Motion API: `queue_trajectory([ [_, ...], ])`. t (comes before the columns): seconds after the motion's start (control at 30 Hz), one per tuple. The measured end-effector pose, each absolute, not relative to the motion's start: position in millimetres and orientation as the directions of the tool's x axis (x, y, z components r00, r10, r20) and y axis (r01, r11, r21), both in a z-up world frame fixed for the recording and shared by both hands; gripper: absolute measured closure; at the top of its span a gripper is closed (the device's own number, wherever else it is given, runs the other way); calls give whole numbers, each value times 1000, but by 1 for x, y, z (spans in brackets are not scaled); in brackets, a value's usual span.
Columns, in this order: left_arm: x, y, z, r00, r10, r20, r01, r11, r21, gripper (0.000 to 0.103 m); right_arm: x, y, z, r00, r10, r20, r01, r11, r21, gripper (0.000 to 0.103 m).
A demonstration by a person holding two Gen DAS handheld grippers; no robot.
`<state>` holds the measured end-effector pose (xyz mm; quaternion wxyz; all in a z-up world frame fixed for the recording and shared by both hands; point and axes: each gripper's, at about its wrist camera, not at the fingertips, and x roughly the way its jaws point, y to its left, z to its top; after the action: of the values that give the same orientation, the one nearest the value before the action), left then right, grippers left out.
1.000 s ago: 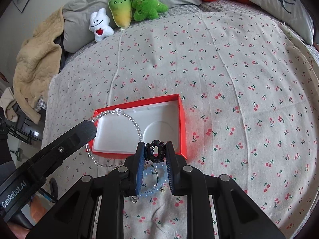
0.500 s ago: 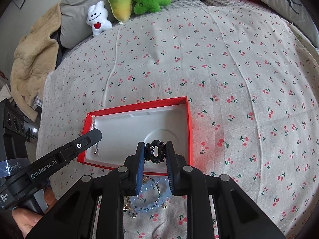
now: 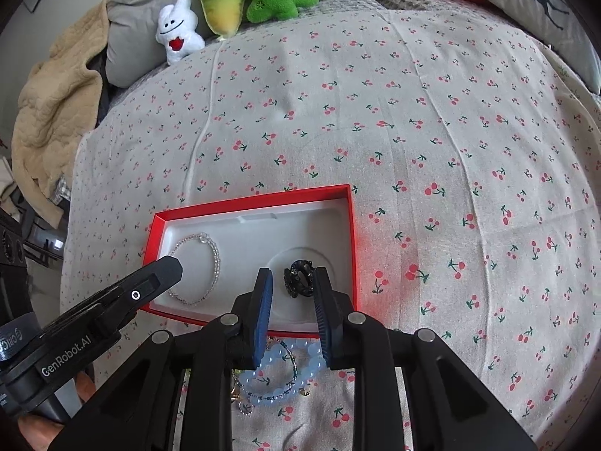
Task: Organize jewelry
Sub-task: 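Move the left tool back to the green beaded bracelet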
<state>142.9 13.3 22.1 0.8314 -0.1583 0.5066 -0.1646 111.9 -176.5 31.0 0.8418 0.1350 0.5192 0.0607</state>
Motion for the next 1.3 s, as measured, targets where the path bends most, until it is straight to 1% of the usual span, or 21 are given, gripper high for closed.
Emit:
queue_trajectory([
  [0.07,138,16,27,440,-422,-793,113,902,-417,67,108,-176,37,462,242,-853,29,958,287,78],
  [0.13,132,18,31,448,-397,-801,113,914,-390,59,103,-176,42,469,240,-850,17,960,281,77],
  [0.27,121,23,38,451,-360,-817,113,931,-348,51,92,-176,51,478,233,-847,3,964,266,74],
  [0.37,112,27,39,443,-334,-832,103,941,-322,41,82,-178,56,480,228,-847,-3,966,259,68],
  [0.43,106,30,38,432,-318,-844,91,946,-310,32,75,-179,57,480,219,-849,1,968,250,61],
  [0.47,103,31,37,426,-311,-850,87,949,-303,30,72,-180,57,479,217,-850,2,969,248,60],
  [0.53,97,32,35,413,-286,-864,78,957,-279,22,65,-181,56,475,213,-854,4,970,244,57],
  [0.6,90,33,32,404,-262,-877,78,965,-252,20,58,-182,54,467,208,-859,8,971,240,55],
  [0.77,76,39,21,362,-214,-907,79,977,-199,19,43,-183,46,436,201,-877,10,974,228,44],
  [0.97,69,54,6,297,-237,-925,48,971,-233,19,31,-185,32,388,222,-895,29,967,252,38],
  [1.07,67,59,1,278,-262,-924,33,964,-263,20,27,-184,25,367,203,-908,42,971,234,32],
  [1.1,67,60,0,274,-269,-923,28,962,-271,22,27,-183,22,358,196,-913,46,973,227,29],
  [1.17,67,61,-3,267,-283,-921,26,958,-287,25,26,-183,16,335,185,-924,57,975,216,29],
  [1.23,67,59,-7,257,-300,-919,30,953,-302,35,26,-182,12,318,176,-932,63,977,206,29],
  [1.27,69,57,-8,251,-308,-918,34,950,-309,37,27,-182,10,313,171,-934,64,978,200,29],
  [1.3,70,55,-10,245,-314,-917,39,948,-315,44,27,-182,10,311,167,-936,63,979,196,29],
])
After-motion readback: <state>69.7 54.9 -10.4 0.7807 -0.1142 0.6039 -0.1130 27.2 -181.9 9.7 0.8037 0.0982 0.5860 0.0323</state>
